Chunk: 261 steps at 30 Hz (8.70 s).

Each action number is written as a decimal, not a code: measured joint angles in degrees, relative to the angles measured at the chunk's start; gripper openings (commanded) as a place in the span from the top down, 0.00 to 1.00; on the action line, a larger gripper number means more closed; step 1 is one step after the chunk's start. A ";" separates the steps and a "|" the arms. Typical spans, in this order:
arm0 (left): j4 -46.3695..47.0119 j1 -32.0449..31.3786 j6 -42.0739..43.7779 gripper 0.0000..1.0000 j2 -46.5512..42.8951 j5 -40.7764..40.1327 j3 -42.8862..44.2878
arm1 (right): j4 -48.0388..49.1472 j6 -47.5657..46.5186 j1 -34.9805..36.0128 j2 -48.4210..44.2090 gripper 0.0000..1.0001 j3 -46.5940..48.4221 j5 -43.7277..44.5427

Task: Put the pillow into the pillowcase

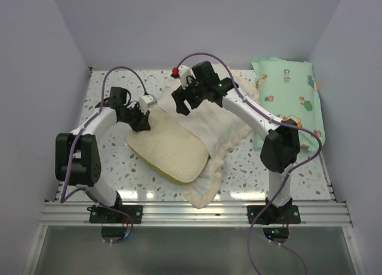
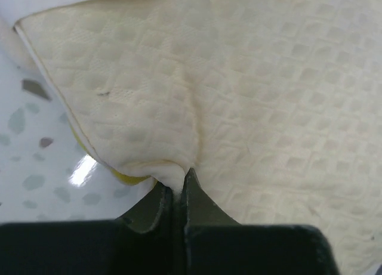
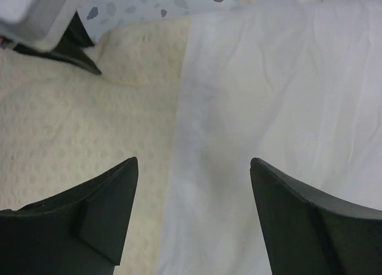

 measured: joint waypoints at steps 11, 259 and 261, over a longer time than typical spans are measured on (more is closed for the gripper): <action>6.12 -5.99 -8.17 1.00 -5.75 7.37 -8.52 | 4.02 -6.34 10.67 5.40 0.29 1.40 15.06; 12.31 -20.68 35.98 0.33 -0.33 2.60 -6.64 | 10.32 8.74 3.04 20.98 1.00 2.32 19.98; 15.13 -21.22 36.00 0.34 0.72 1.53 -7.50 | 10.23 9.11 2.93 21.00 1.00 2.36 19.47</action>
